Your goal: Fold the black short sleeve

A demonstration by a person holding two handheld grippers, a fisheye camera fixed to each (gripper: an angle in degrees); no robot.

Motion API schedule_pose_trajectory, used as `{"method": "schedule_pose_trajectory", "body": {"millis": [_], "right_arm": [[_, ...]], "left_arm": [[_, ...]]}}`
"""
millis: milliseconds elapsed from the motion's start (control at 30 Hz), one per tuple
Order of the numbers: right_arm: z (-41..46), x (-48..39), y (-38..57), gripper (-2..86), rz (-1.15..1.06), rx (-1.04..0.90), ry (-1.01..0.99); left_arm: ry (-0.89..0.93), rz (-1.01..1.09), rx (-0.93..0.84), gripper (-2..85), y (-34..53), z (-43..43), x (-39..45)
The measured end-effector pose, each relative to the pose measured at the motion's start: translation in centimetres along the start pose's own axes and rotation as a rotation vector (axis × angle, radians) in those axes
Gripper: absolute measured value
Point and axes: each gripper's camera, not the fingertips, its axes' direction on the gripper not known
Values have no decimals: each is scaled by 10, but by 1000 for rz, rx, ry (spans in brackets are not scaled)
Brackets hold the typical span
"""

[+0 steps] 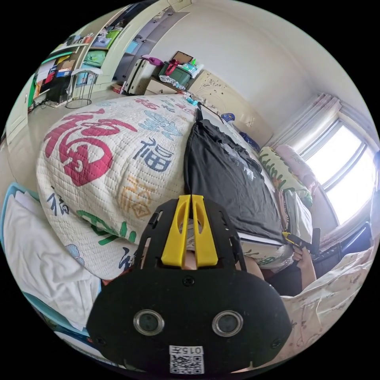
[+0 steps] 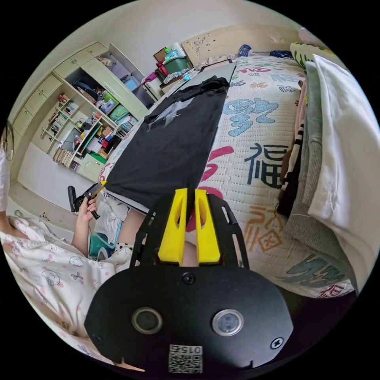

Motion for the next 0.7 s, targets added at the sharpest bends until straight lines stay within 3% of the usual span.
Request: {"method": "schedule_pose_trajectory", "body": {"millis": [333,400,500,600,700], "right_arm": [[12,70,36,-1,-74,-73,113],[12,74,38,-3,-110,-82,202],[17,57,34,-4,-254,-12,518],[59,30,23,-5,-436,133,824],[141,21,2,-6,-541,129,954]], "left_arm": [[-196,145,-87,4,29,-7,127],[-319,152,-64,19,32,-18,151],[-381,178,48,49,25,-44,204],[-281,208,182,15,10,-41,276],[53,109,208,-2,-4,11,336]]}}
